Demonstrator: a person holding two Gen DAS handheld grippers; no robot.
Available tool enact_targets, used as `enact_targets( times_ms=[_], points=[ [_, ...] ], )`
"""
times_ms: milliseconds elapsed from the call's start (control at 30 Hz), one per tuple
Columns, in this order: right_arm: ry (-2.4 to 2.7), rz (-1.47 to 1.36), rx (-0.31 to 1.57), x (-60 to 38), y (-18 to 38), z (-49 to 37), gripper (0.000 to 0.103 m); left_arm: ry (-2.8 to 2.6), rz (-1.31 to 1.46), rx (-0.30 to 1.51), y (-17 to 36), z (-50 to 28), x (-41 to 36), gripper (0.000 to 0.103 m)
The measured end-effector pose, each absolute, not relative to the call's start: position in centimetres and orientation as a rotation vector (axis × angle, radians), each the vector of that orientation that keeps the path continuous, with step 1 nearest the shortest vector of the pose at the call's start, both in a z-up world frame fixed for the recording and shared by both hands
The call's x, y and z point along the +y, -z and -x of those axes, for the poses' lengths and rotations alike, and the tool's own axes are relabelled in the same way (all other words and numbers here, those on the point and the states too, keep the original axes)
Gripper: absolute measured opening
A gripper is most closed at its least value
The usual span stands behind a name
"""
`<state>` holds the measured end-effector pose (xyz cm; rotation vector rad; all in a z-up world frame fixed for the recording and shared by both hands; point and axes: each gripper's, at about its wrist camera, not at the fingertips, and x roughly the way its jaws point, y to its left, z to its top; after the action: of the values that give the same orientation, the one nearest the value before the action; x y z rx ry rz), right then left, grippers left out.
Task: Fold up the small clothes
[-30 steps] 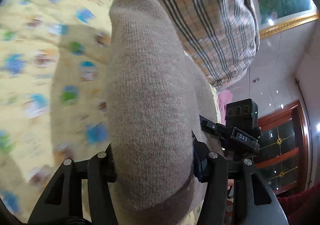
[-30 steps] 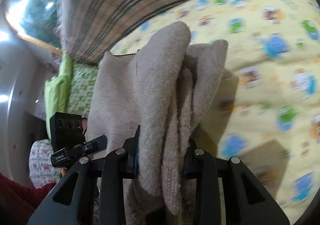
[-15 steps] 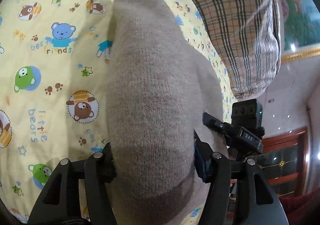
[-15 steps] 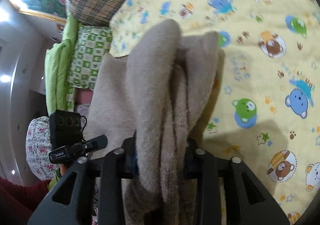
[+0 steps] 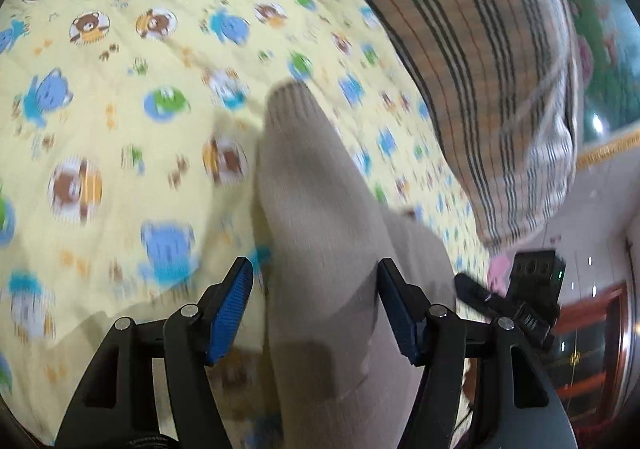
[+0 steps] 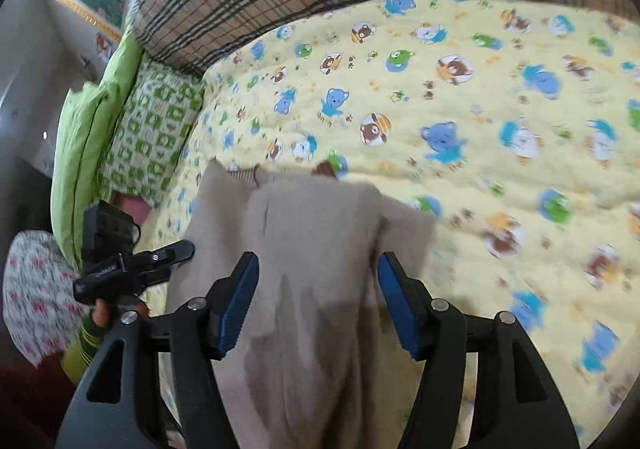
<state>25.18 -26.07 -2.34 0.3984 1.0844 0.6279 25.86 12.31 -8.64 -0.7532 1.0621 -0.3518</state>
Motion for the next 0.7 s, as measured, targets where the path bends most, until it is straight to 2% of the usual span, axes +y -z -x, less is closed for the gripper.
enact_targets(
  times_ms=[33, 67, 100, 200, 300, 500, 700],
  points=[
    [-0.632, -0.412, 1.096, -25.5, 2.8, -25.9, 0.029, 0.343, 0.755, 1.058, 8.9, -26.6, 12.4, 0.059],
    [-0.630, -0.424, 1.123, -25.1, 3.6, -26.6, 0.019, 0.341, 0.750, 1.061, 9.0, -27.5, 12.2, 0.046],
    [-0.627, -0.435, 1.137, -24.8, 3.9, -26.9, 0.011, 0.342, 0.743, 1.068, 9.2, -28.1, 12.0, 0.038],
    [-0.664, -0.549, 1.023, -26.6, 2.4, -26.7, 0.009, 0.352, 0.629, 1.066, 8.0, -30.0, 10.1, 0.032],
    [-0.601, -0.544, 0.979, -28.9, 1.8, -25.9, 0.009, 0.330, 0.506, 1.066, 7.4, -31.3, 8.2, 0.030],
    [-0.542, -0.478, 1.105, -28.5, 6.9, -26.3, 0.009, 0.195, 0.305, 1.110, 9.0, -32.7, 7.7, 0.024],
    [-0.497, -0.451, 1.102, -28.6, 6.7, -26.3, 0.010, 0.113, 0.290, 1.080, 7.4, -33.3, 9.4, 0.026]
  ],
)
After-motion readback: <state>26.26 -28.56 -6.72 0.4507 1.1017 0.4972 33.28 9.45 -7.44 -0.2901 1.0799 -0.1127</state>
